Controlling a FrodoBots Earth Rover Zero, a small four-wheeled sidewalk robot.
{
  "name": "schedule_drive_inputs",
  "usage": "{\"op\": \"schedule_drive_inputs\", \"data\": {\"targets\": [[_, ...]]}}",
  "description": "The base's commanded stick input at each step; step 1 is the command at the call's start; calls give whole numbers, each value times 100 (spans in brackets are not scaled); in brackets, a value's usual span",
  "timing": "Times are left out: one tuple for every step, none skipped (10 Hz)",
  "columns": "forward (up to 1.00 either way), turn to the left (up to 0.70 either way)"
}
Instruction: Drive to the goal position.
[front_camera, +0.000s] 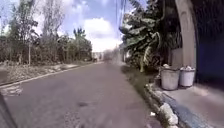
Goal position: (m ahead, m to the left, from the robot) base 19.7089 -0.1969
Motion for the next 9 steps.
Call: {"op": "schedule_drive_inputs", "data": {"targets": [[70, 0], [70, 0], [70, 0], [70, 0], [70, 0], [70, 0], [70, 0], [70, 0], [43, 0]]}}
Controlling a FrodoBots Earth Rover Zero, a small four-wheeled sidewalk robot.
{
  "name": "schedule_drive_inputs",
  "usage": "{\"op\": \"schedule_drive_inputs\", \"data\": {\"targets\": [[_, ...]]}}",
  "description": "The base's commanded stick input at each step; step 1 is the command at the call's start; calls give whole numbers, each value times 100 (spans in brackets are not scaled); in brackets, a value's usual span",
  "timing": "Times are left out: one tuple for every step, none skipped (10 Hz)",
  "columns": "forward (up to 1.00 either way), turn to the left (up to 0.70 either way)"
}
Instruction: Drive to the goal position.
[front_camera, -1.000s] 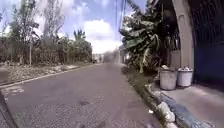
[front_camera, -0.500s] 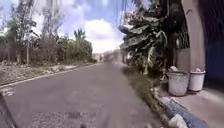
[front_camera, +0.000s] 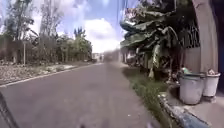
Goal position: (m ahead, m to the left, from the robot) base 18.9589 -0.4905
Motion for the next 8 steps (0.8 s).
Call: {"op": "schedule_drive_inputs", "data": {"targets": [[0, 0], [0, 0], [0, 0], [0, 0], [0, 0], [0, 0], [0, 0], [0, 0]]}}
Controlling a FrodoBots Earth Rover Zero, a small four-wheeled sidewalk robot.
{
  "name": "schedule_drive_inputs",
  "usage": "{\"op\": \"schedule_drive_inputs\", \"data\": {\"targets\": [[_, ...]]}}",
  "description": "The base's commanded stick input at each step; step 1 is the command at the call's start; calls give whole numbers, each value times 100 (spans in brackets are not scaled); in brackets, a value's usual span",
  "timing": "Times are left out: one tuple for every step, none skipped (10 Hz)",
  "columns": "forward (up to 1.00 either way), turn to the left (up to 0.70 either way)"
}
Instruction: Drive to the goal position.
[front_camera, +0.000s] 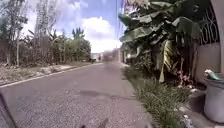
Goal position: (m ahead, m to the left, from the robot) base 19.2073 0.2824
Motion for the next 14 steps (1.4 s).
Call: {"op": "schedule_drive_inputs", "data": {"targets": [[0, 0], [16, 0], [51, 0], [70, 0], [70, 1], [70, 9], [70, 14], [70, 14], [70, 14], [70, 14], [70, 13], [70, 12], [70, 4], [70, 0]]}}
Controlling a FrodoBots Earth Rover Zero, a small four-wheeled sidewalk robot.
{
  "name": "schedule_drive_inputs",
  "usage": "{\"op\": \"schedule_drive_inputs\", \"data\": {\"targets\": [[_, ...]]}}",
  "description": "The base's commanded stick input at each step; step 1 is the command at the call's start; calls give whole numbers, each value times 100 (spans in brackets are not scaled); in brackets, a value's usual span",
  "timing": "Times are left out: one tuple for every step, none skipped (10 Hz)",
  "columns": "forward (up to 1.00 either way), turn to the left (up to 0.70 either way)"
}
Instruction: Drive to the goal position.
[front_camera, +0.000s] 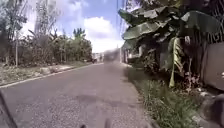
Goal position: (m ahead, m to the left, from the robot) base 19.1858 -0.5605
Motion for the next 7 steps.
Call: {"op": "schedule_drive_inputs", "data": {"targets": [[70, 7], [70, 13], [70, 0], [70, 3], [70, 11], [70, 8], [70, 0]]}}
